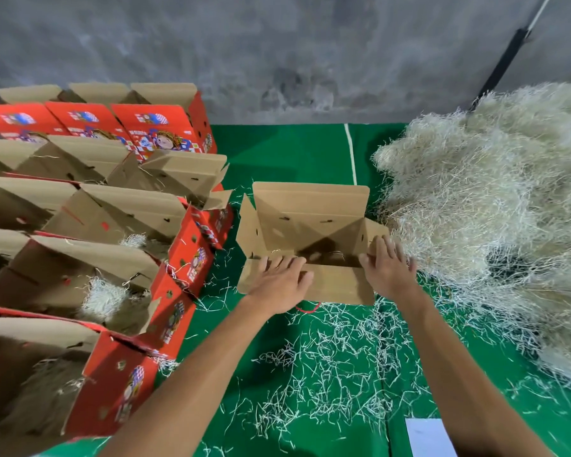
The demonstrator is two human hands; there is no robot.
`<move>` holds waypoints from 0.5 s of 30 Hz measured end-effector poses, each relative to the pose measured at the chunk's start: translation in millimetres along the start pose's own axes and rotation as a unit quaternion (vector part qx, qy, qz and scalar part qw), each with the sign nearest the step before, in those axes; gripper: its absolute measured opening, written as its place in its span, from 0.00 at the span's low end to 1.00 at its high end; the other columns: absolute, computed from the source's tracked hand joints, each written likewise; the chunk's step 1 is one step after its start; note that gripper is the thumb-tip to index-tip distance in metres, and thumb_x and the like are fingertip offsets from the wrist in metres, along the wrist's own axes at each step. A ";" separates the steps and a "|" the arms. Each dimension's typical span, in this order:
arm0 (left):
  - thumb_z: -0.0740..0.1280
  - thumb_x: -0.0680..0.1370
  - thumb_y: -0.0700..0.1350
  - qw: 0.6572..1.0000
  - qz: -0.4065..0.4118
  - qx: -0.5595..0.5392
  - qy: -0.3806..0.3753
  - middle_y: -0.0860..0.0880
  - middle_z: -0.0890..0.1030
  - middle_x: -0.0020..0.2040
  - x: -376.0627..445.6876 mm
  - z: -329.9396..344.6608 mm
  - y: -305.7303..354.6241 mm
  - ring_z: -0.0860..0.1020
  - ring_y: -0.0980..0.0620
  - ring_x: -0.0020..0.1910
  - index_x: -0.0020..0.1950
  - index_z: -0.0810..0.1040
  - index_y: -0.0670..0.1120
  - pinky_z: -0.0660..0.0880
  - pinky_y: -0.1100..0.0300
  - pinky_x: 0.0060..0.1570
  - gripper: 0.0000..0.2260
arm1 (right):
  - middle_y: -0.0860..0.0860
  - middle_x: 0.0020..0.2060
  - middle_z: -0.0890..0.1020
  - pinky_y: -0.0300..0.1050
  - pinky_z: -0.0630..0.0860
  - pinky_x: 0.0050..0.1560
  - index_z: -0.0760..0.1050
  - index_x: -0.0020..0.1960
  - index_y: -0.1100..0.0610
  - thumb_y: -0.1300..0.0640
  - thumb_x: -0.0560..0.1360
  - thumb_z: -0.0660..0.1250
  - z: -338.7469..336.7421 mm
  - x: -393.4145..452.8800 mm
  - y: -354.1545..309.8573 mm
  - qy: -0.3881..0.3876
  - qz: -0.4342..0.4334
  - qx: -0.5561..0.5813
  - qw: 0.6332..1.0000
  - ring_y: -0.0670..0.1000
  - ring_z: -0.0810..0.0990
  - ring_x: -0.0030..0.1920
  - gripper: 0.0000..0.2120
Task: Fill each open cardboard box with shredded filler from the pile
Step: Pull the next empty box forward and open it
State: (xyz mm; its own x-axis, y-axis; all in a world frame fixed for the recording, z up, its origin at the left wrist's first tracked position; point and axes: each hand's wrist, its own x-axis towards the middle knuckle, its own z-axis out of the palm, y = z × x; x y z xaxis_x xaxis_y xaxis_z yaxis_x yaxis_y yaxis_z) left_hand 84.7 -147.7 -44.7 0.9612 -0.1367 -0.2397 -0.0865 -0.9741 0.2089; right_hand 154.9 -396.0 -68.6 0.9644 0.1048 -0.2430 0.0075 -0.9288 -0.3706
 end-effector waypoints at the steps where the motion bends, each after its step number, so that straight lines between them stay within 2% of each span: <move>1: 0.42 0.81 0.64 1.000 0.008 0.005 0.013 0.51 0.68 0.73 2.7 4.7 -1.2 0.63 0.48 0.74 0.74 0.62 0.52 0.49 0.39 0.75 0.27 | 0.51 0.75 0.64 0.62 0.54 0.74 0.56 0.75 0.54 0.42 0.83 0.50 2.0 2.2 0.1 -0.004 -0.020 0.050 0.999 0.62 0.59 0.77 0.25; 2: 0.42 0.81 0.65 1.000 0.015 0.009 0.018 0.51 0.70 0.71 4.6 8.4 -2.1 0.64 0.48 0.73 0.72 0.63 0.52 0.50 0.39 0.75 0.27 | 0.52 0.67 0.72 0.59 0.64 0.70 0.60 0.71 0.54 0.45 0.84 0.53 2.0 3.1 -1.4 -0.009 -0.035 0.121 0.992 0.63 0.69 0.71 0.20; 3: 0.43 0.81 0.66 1.000 0.021 0.011 0.020 0.51 0.71 0.70 6.8 10.9 -2.6 0.65 0.49 0.72 0.71 0.64 0.52 0.51 0.39 0.74 0.27 | 0.51 0.61 0.76 0.57 0.71 0.66 0.62 0.70 0.53 0.48 0.84 0.54 1.5 3.9 -3.4 -0.023 -0.042 0.187 0.981 0.60 0.76 0.64 0.17; 4: 0.44 0.81 0.67 0.999 0.025 0.007 0.022 0.51 0.73 0.69 8.8 12.5 -3.0 0.66 0.50 0.71 0.70 0.66 0.52 0.53 0.40 0.74 0.27 | 0.50 0.58 0.77 0.56 0.74 0.63 0.62 0.71 0.52 0.49 0.84 0.54 0.9 3.1 -5.6 -0.041 -0.040 0.225 0.973 0.56 0.78 0.59 0.17; 7: 0.48 0.81 0.65 0.999 0.032 -0.006 0.042 0.53 0.76 0.65 16.0 10.9 -0.2 0.70 0.52 0.67 0.66 0.68 0.53 0.58 0.46 0.71 0.22 | 0.53 0.60 0.78 0.58 0.73 0.64 0.59 0.78 0.48 0.48 0.85 0.53 2.3 3.2 -11.8 -0.048 0.002 0.253 0.966 0.55 0.79 0.56 0.22; 11: 0.48 0.82 0.63 0.996 0.062 0.017 0.067 0.55 0.76 0.62 22.7 10.3 -0.8 0.70 0.53 0.62 0.65 0.69 0.55 0.64 0.50 0.64 0.19 | 0.57 0.63 0.79 0.57 0.75 0.66 0.64 0.76 0.53 0.49 0.85 0.54 3.8 8.1 -12.8 -0.031 0.018 0.250 0.968 0.56 0.79 0.59 0.21; 15: 0.50 0.83 0.61 0.989 0.073 0.081 0.104 0.56 0.75 0.56 28.0 21.6 -1.0 0.71 0.53 0.56 0.61 0.70 0.55 0.66 0.52 0.58 0.16 | 0.56 0.59 0.80 0.50 0.79 0.56 0.66 0.75 0.53 0.49 0.85 0.55 5.6 7.6 -15.4 -0.029 0.035 0.245 0.968 0.54 0.81 0.54 0.20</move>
State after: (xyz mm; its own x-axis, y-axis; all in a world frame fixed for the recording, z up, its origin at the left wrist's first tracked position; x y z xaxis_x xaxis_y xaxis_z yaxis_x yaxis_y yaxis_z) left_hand 106.0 -154.5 -72.2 0.9671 -0.2540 -0.0140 -0.2525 -0.9651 0.0689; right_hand 160.5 -378.9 -69.8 0.9413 0.0799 -0.3280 -0.1984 -0.6552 -0.7289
